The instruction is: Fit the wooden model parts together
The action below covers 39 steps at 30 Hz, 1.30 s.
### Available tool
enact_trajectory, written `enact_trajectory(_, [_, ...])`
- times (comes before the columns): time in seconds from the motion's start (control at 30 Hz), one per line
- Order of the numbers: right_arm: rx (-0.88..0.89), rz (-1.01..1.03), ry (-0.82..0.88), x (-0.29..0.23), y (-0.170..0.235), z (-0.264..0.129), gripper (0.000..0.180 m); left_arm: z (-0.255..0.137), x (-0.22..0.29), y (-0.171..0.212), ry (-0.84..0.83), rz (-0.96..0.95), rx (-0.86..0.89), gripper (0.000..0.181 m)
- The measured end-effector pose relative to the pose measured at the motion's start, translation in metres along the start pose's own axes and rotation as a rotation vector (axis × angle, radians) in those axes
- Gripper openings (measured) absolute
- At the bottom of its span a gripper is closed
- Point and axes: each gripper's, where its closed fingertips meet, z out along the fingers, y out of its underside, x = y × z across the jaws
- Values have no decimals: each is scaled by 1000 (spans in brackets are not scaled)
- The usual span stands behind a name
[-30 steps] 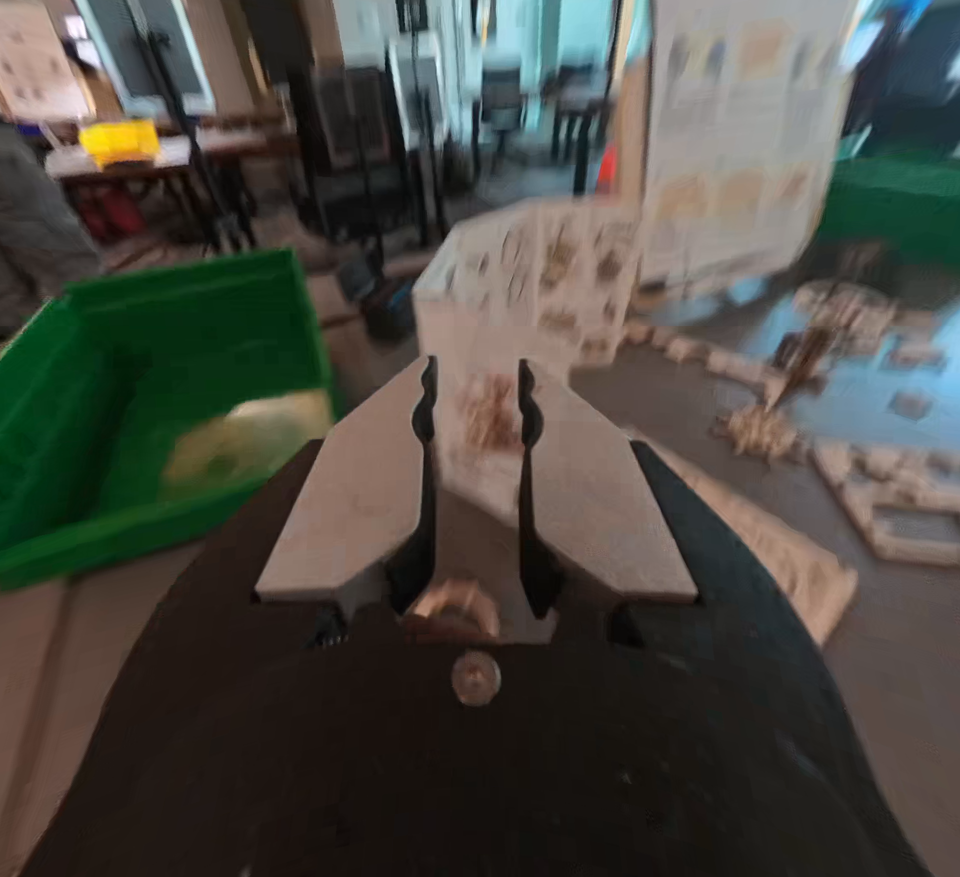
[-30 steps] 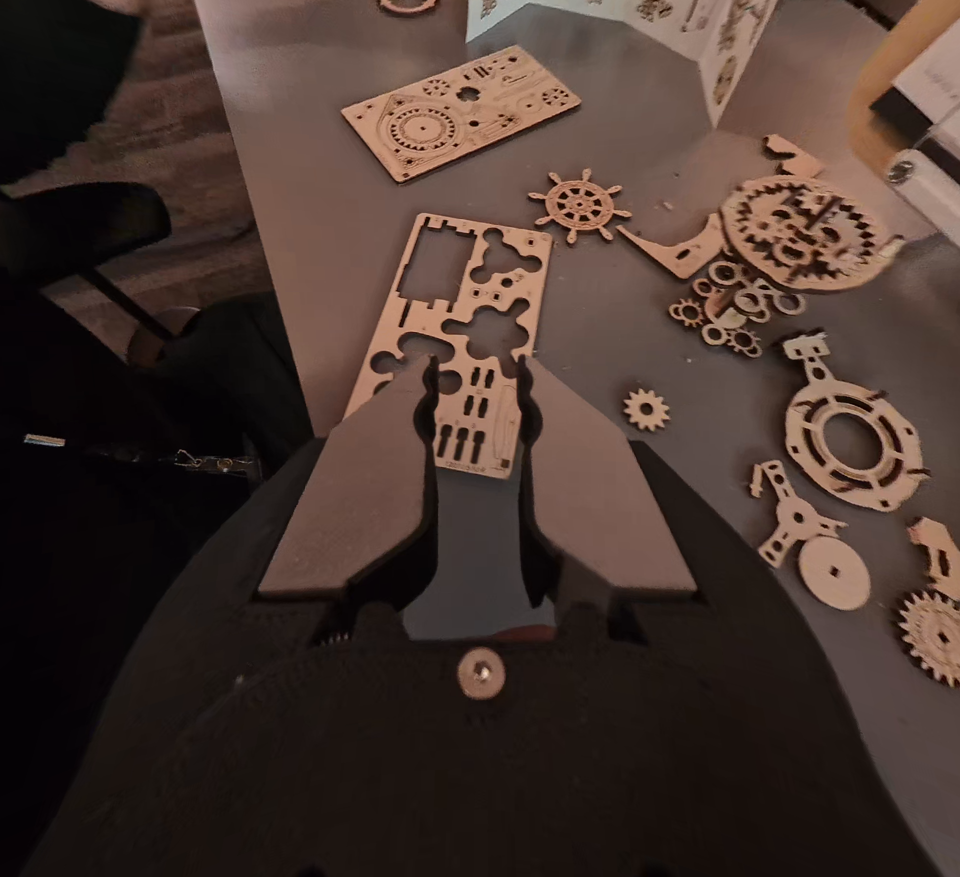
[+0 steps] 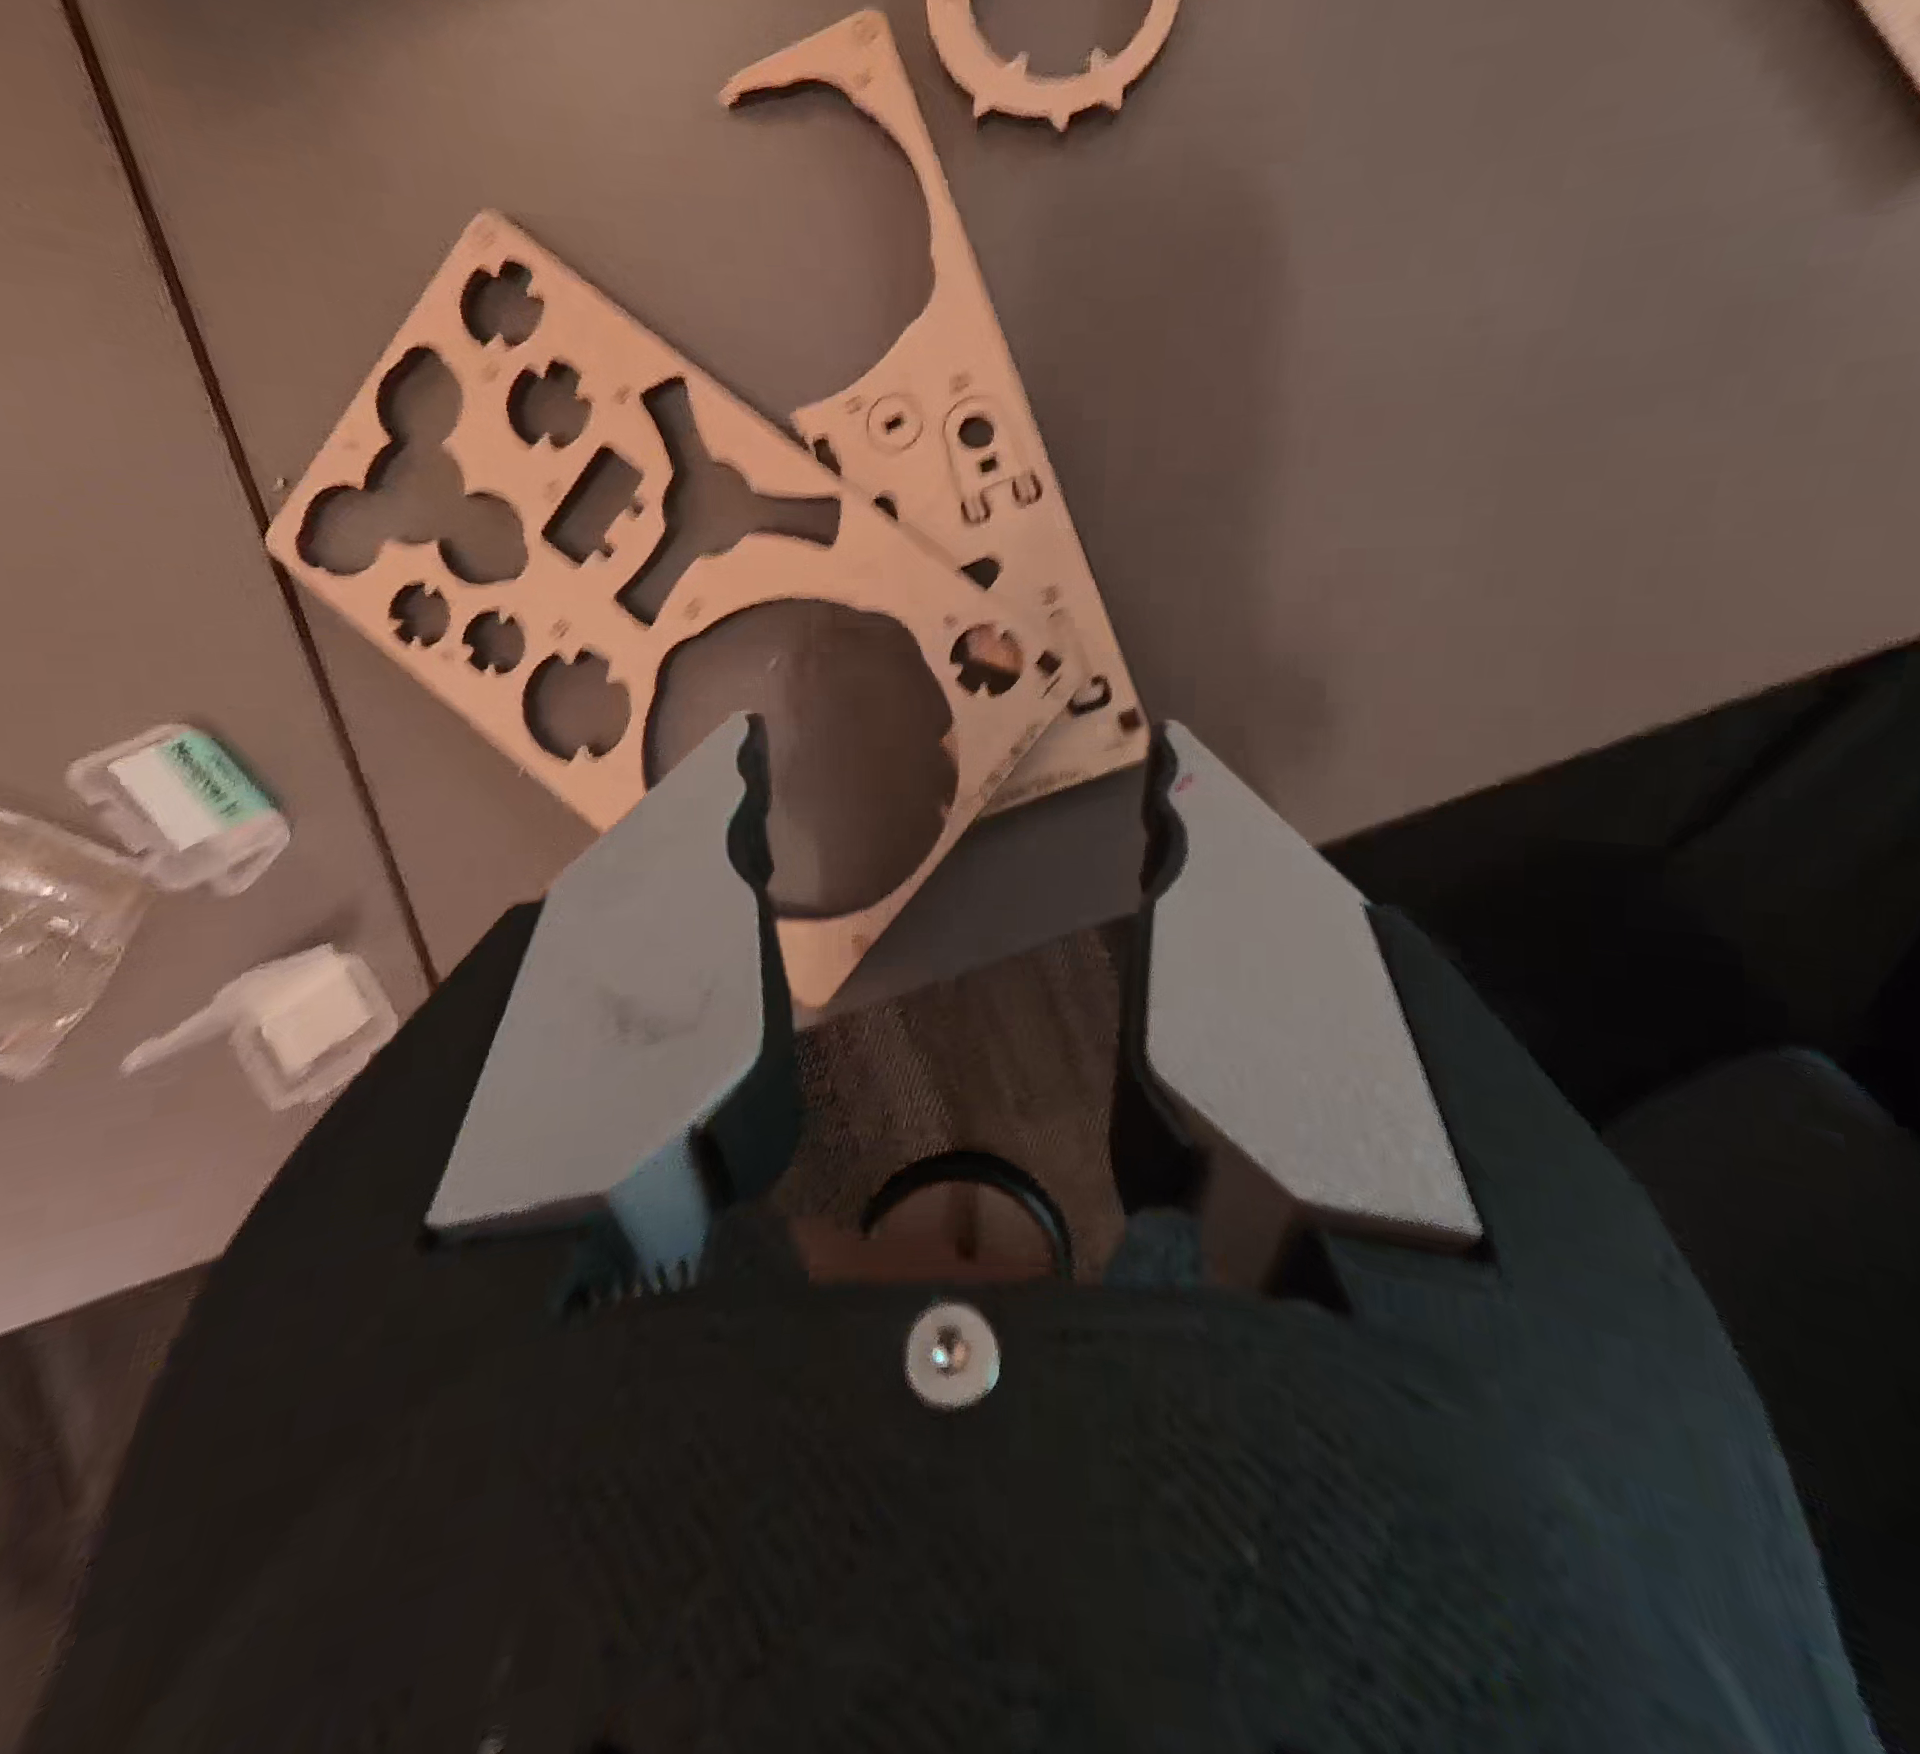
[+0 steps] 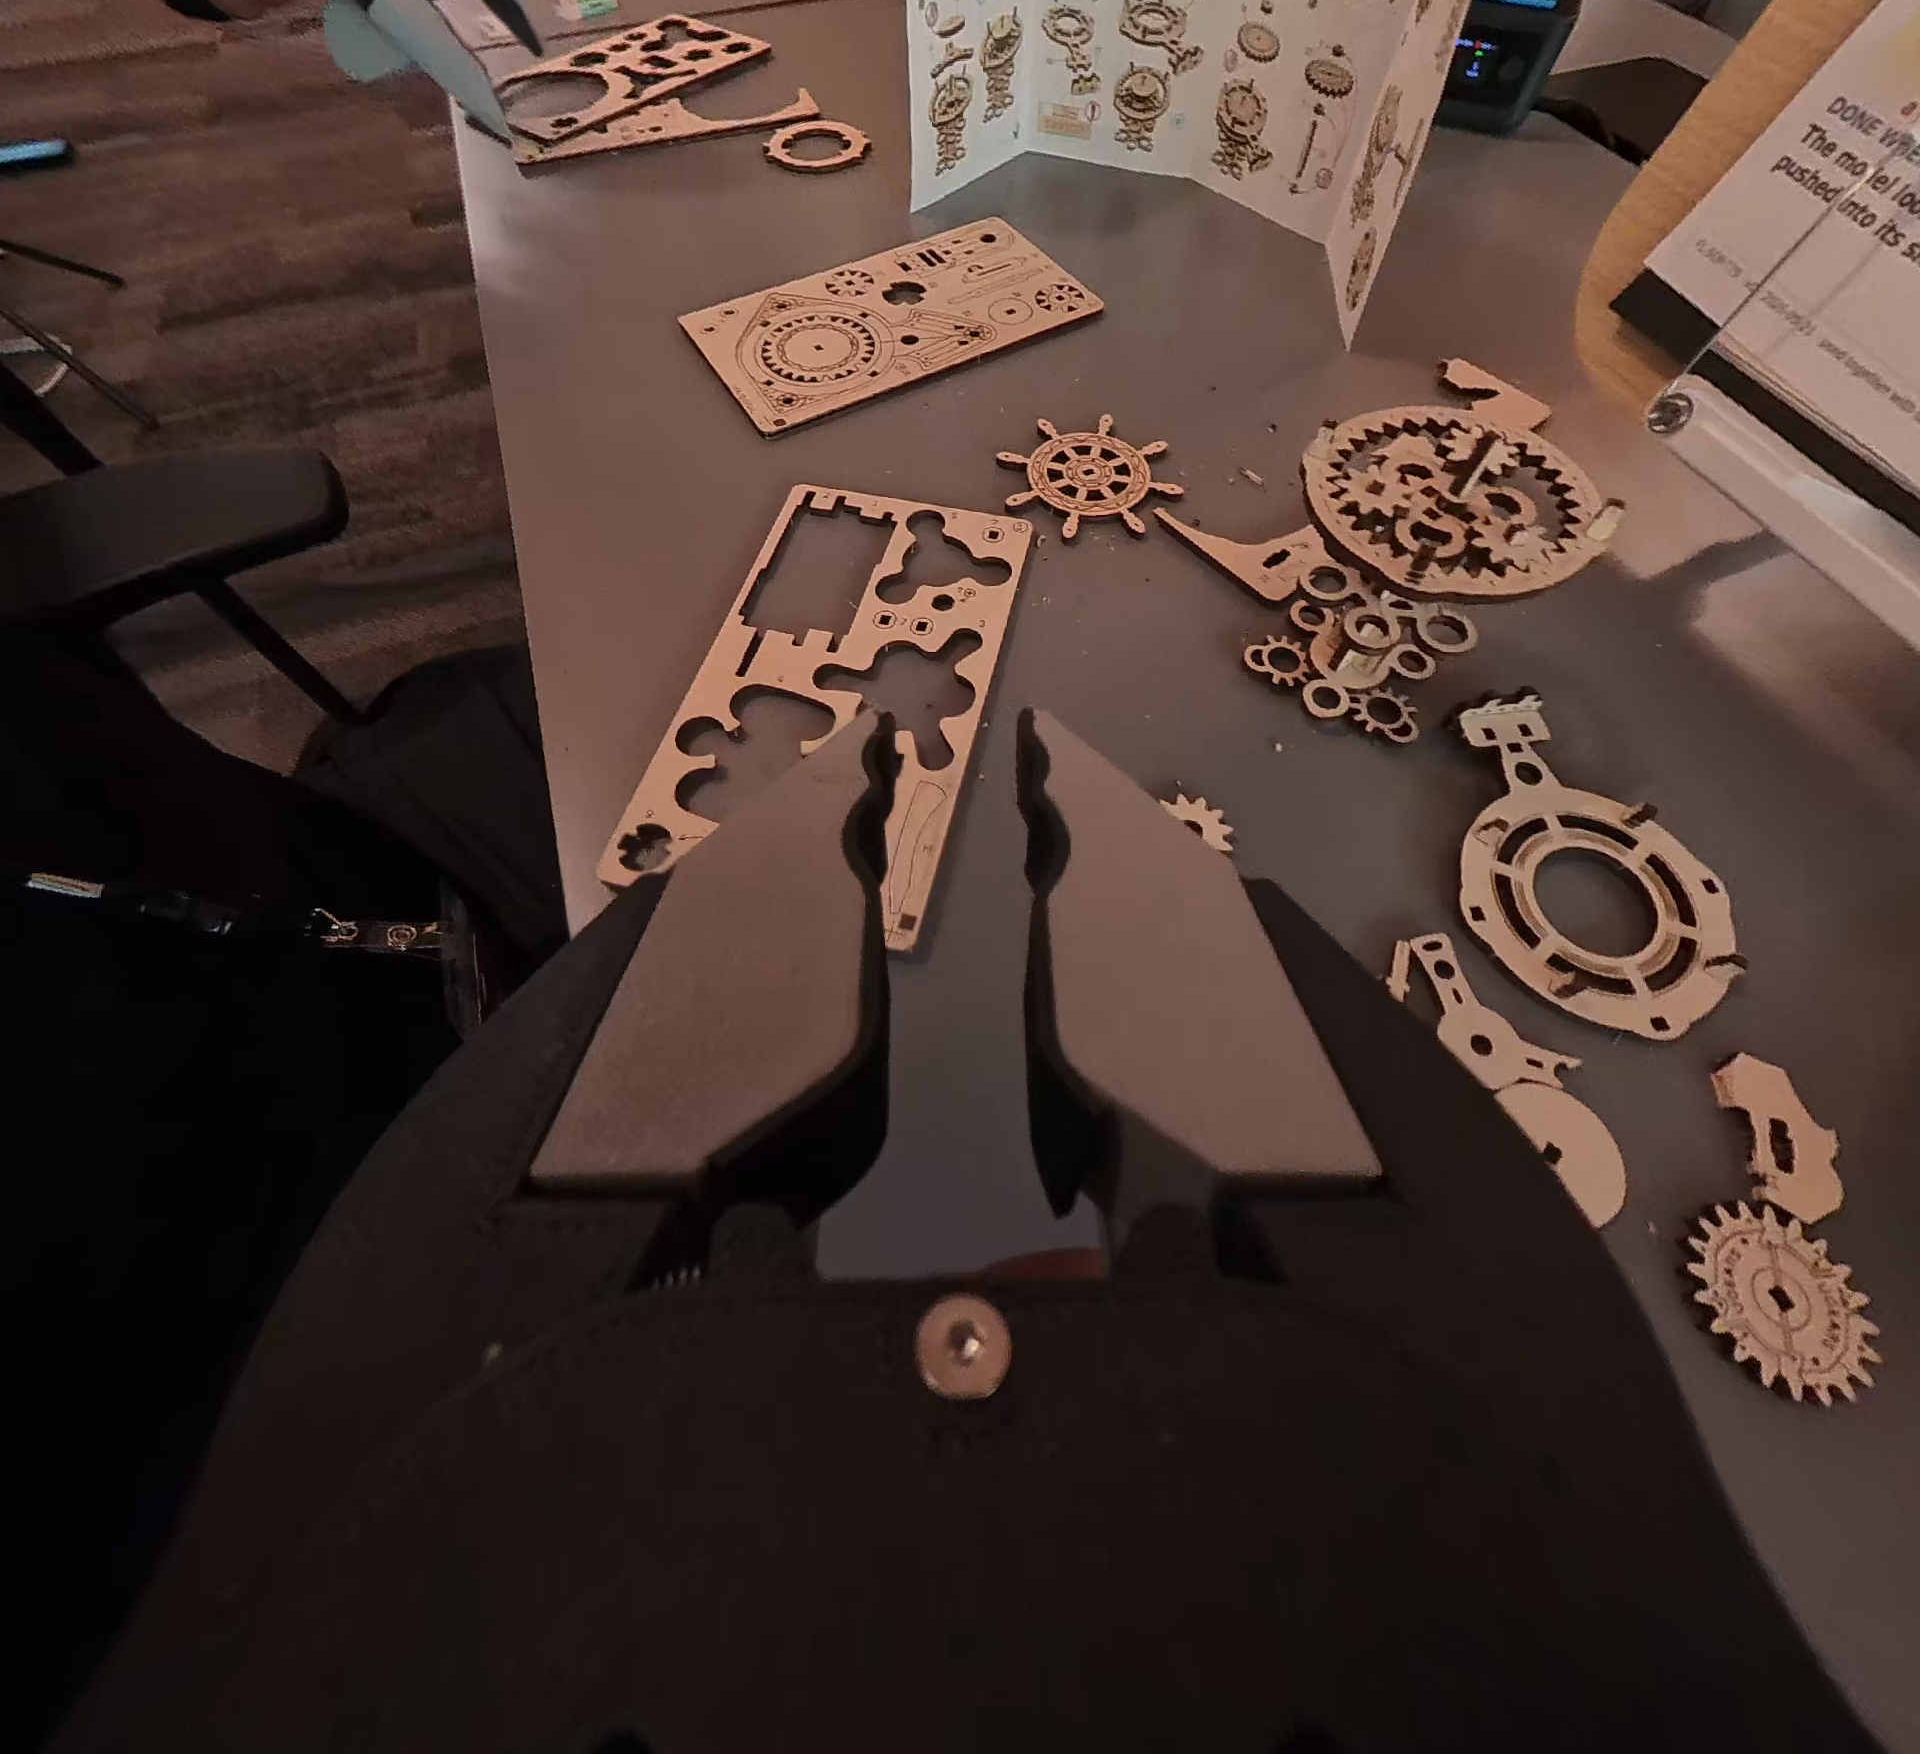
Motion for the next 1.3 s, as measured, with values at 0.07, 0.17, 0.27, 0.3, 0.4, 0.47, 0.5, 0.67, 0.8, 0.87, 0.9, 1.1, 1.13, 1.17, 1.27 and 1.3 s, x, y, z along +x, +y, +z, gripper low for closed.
enact_trajectory(0.07, [1, 5, 5, 3, 2, -1, 20, -3, 1, 13, 37, 21, -25, 64])
enact_trajectory(0.17, [6, 17, -2, 4, 2, 0, 19, 2, 4, 25, 137, 58, -44, 40])
enact_trajectory(0.27, [1, 28, -8, 5, 4, 3, 19, 3, -3, 26, 189, 63, -23, 4])
enact_trajectory(0.3, [-3, 27, -6, 5, 4, 3, 19, 2, -5, 28, 196, 65, -24, 4])
enact_trajectory(0.4, [-8, 21, 10, 7, 5, 3, 18, -1, -17, 33, 166, 81, -34, 4])
enact_trajectory(0.47, [-4, 31, 11, 9, 4, 3, 17, -7, -26, 31, 145, 83, -18, 4])
enact_trajectory(0.5, [-1, 38, 9, 9, 4, 4, 17, -11, -31, 28, 135, 75, 3, 3])
enact_trajectory(0.67, [-18, 49, 10, 12, 9, 8, 17, -31, -55, 14, 97, 43, 86, 2])
enact_trajectory(0.8, [-25, 50, 11, 13, 11, 10, 16, -20, -52, 14, 163, 41, 90, 2])
enact_trajectory(0.87, [-24, 52, 11, 13, 11, 9, 16, -15, -41, 16, 202, 89, 74, 1])
enact_trajectory(0.9, [-25, 52, 12, 13, 11, 9, 16, -13, -35, 18, 217, 125, 61, 1])
enact_trajectory(1.1, [-15, 70, 14, 18, 12, 6, 15, -2, -17, 36, 212, 492, -92, 2])
enact_trajectory(1.13, [-12, 74, 10, 18, 12, 6, 15, -1, -19, 36, 208, 498, -125, 2])
enact_trajectory(1.17, [-11, 75, 9, 18, 12, 6, 15, 0, -20, 36, 206, 514, -143, 2])
enact_trajectory(1.27, [-18, 63, 19, 18, 13, 5, 16, -2, -31, 28, 155, 524, -141, 3])
enact_trajectory(1.3, [-17, 60, 22, 18, 13, 3, 16, -4, -33, 26, 150, 502, -135, 9])
